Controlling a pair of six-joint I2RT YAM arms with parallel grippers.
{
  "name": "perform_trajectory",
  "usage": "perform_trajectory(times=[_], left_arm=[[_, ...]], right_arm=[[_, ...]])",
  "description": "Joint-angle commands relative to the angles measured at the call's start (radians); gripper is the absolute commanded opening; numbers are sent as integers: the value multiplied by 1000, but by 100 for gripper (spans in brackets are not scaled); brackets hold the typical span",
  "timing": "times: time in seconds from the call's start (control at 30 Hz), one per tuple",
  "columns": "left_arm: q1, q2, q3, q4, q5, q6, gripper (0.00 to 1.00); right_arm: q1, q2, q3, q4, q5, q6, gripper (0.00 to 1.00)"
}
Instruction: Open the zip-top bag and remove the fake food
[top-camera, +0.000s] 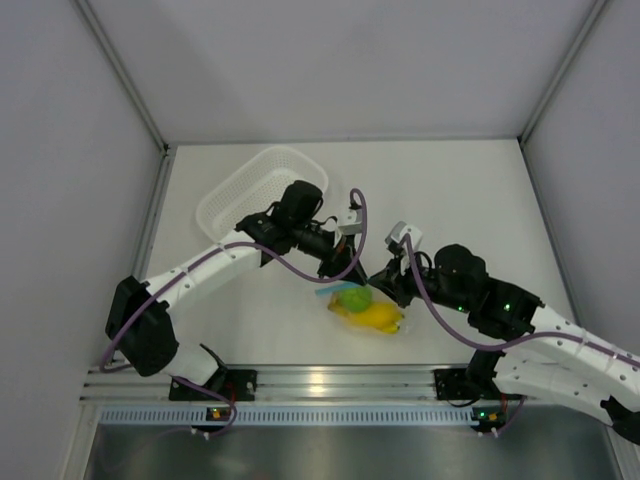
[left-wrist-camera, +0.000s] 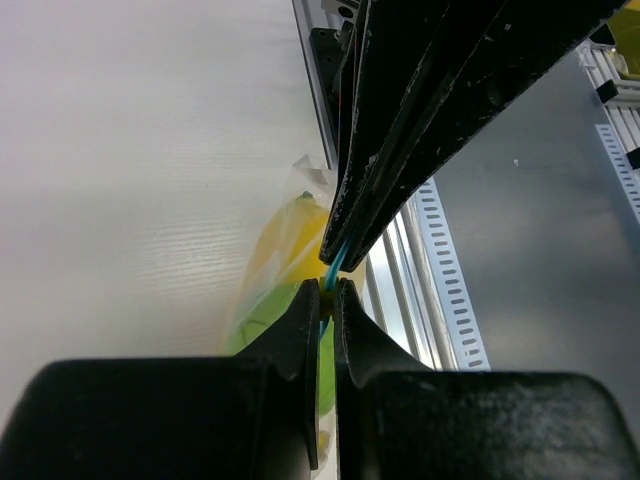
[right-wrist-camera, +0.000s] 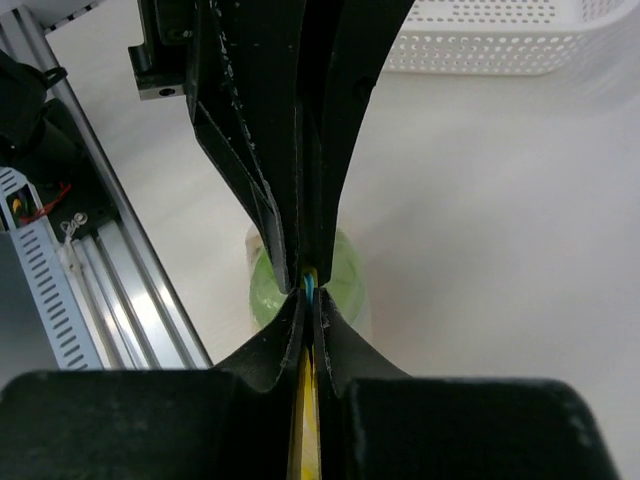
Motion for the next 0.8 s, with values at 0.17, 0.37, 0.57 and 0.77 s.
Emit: perform_trajectory(times=[0.17, 0.37, 0.57, 0.77], left_arm=[[2, -18, 16, 2, -22, 34, 0], [7, -15, 35, 2, -184, 9, 0], [24, 16, 13, 0, -261, 6, 0], [103, 55, -11, 0, -257, -15, 0]], right_arm=[[-5, -10, 48, 14, 34, -24, 0], [-3, -33, 42, -30, 270, 27, 0], [-5, -53, 60, -86, 355, 34, 0], [-5, -88, 80, -152, 524, 56, 0]])
